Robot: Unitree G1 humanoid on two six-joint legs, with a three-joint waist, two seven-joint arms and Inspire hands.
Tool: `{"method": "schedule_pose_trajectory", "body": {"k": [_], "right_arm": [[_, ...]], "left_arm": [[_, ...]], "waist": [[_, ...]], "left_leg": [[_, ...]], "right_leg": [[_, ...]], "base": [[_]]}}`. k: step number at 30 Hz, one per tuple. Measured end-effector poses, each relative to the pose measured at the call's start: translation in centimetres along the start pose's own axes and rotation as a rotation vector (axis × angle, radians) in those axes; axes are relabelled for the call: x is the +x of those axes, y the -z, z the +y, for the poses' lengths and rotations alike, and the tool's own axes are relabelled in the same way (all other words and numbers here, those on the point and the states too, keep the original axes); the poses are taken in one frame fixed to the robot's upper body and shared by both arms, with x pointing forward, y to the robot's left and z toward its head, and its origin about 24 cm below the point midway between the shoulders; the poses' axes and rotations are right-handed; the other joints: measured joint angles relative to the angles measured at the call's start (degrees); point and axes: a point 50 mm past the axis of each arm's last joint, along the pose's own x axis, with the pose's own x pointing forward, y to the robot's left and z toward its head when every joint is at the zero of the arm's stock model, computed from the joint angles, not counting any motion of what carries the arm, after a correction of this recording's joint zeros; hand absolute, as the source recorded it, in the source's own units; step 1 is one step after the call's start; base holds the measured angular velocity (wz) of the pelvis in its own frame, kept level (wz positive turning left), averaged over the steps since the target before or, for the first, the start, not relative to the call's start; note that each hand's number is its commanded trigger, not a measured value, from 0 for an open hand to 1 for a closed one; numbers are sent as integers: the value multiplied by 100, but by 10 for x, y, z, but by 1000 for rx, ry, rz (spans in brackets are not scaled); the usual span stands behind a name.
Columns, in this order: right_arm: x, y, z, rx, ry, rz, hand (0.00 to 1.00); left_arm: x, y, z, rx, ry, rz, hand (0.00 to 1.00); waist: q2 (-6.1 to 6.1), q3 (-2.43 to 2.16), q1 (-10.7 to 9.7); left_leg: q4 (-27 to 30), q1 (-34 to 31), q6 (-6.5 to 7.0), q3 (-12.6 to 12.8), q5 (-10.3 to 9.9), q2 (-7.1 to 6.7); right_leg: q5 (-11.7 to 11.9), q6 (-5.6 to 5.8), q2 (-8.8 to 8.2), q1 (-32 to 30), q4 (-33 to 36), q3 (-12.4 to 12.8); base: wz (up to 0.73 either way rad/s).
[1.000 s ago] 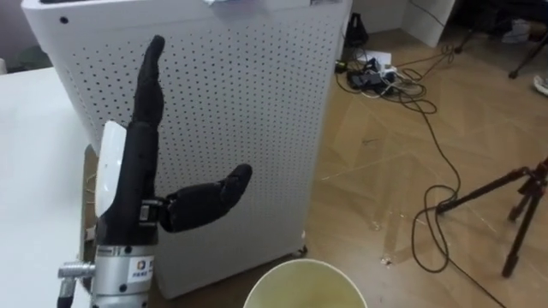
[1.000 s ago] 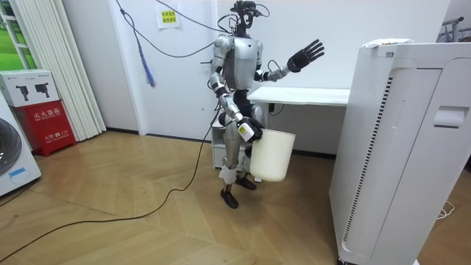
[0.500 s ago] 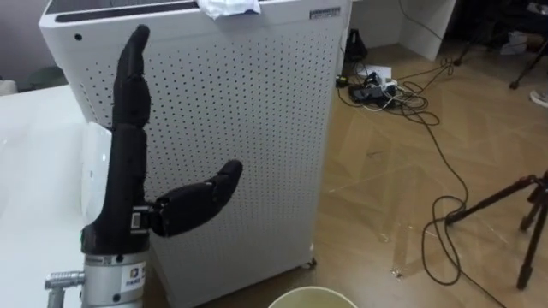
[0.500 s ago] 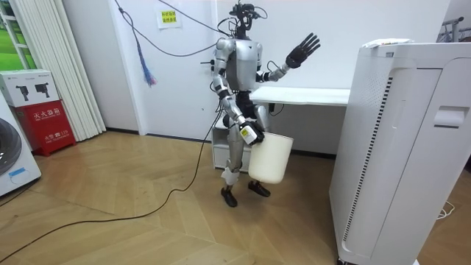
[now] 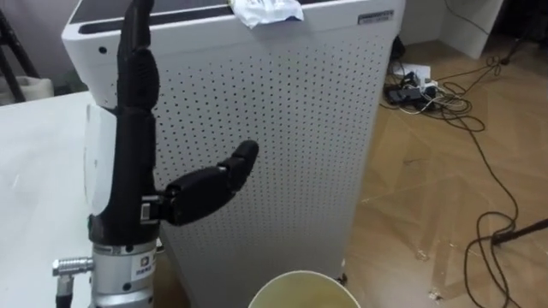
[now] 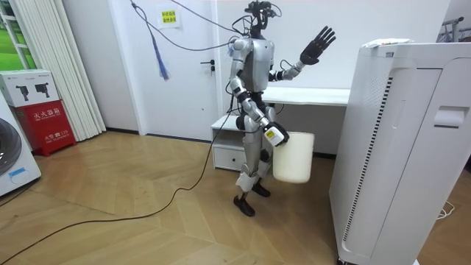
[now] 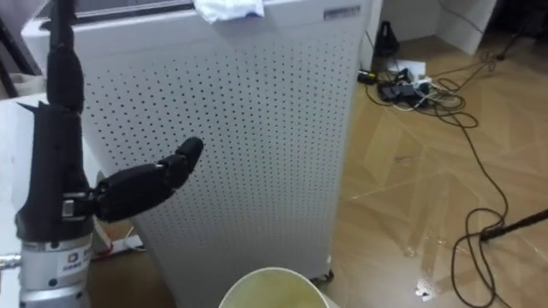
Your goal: Pick garbage
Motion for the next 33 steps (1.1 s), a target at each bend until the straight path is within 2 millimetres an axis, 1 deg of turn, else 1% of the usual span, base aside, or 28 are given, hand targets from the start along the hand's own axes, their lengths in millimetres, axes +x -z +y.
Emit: {"method": "schedule_pose_trajectory", "body": {"k": [1,3,4,5,7,9,11,16,17,18,21,23,25,26,27,28,29,30,31,32,33], "right_arm": [[0,0,1,-2,-2,0,100],[0,1,2,-2,-13,2,100],[0,1,2,-2,-17,2,100],[0,1,2,-1,-23,2,100],[0,0,3,-1,-25,-1,100],[1,-5,4,-5,-30,-25,100],[1,-9,5,-10,-35,-39,100],[1,-12,8,-18,-56,-58,100],[1,-12,9,-25,-58,-62,100],[1,-13,9,-29,-60,-63,100],[1,-13,9,-37,-65,-64,100],[1,-13,10,-39,-72,-63,100],[1,-13,10,-41,-75,-62,100],[1,-13,11,-50,-81,-59,100],[1,-12,13,-56,-88,-56,100],[1,-12,15,-54,-92,-57,100],[1,-10,16,-45,-88,-53,100],[-1,-12,3,-53,-55,-53,100],[-1,-11,0,-47,-44,-45,100],[-2,-7,1,-48,-42,-19,100],[-2,-4,5,-61,-52,-5,100]], "left_arm": [[0,0,0,0,0,0,0],[1,-2,1,2,3,-11,0],[1,-2,1,3,4,-15,0],[2,-4,2,6,4,-22,0],[3,-4,1,13,9,-22,0],[4,-5,2,23,12,-26,0],[5,-5,2,39,26,-25,0],[6,-7,2,118,56,-52,0],[6,-8,2,136,60,-60,0],[7,-8,2,154,62,-67,0],[10,-8,3,200,70,-94,0],[13,-8,4,221,72,-107,0],[17,-9,4,227,56,-121,0],[19,-10,5,242,38,-135,0],[22,-10,5,252,23,-147,0],[24,-11,5,254,20,-156,0],[30,-13,4,246,10,-178,0],[39,-18,1,232,-9,-212,0],[43,-20,1,238,-14,-226,0],[44,-19,2,253,-17,-218,0],[44,-15,3,284,-17,-207,0]], "waist": [[-13,-2,6],[-88,-39,-2],[-115,-52,-6],[-157,-62,-11],[-191,-80,-16],[-195,-81,-15],[-196,-82,-28],[-177,-83,-28],[-153,-78,-29],[-124,-77,-12],[-34,-80,-31],[-12,-71,-38],[1,-75,-82],[4,-72,-145],[-20,-44,-172],[-91,24,-185],[-259,120,-180],[-39,50,-239],[-49,72,-190],[-27,48,-89],[-6,55,-60]], "left_leg": [[-60,63,-5,0,6,8],[-240,255,-30,1,21,58],[-257,283,-52,3,35,66],[-295,359,-59,2,40,82],[-408,489,-59,3,40,103],[-558,612,-63,10,41,145],[-625,677,-67,13,42,160],[-744,867,-67,6,42,164],[-754,902,-67,7,42,165],[-788,941,-67,3,43,164],[-864,1009,-86,-12,54,167],[-876,1058,-96,-10,60,166],[-890,1084,-114,10,71,165],[-860,1080,-124,29,77,157],[-579,962,-145,174,69,127],[-110,735,-203,312,65,67],[156,202,-315,518,-54,-27],[-549,-232,-371,508,450,180],[-449,-327,-83,705,571,209],[-546,-220,-50,895,596,201],[-588,-116,-50,905,595,202]], "right_leg": [[3,2,16,60,-79,-1],[34,1,98,295,-359,23],[43,-5,108,344,-436,25],[54,-9,134,457,-564,25],[85,-9,176,620,-771,28],[171,-14,247,785,-1055,38],[196,-19,274,875,-1189,37],[213,-28,308,1133,-1456,54],[213,-28,314,1173,-1487,82],[213,-28,323,1203,-1533,162],[213,-29,336,1215,-1538,206],[213,-29,335,1260,-1546,226],[213,-29,334,1278,-1544,309],[216,-33,320,1284,-1537,457],[237,-68,236,1335,-1550,731],[243,-76,142,1411,-1595,978],[243,-75,-33,1481,-1703,1485],[186,17,57,1310,-1580,1446],[87,130,24,1246,-1489,1483],[58,162,2,1184,-1423,1376],[85,132,11,1218,-1453,1252]], "base": [[0],[-5],[-7],[-5],[-6],[-8],[-4],[-1],[-8],[-11],[-11],[-8],[-2],[8],[15],[32],[57],[55],[24],[-18],[-32]]}}
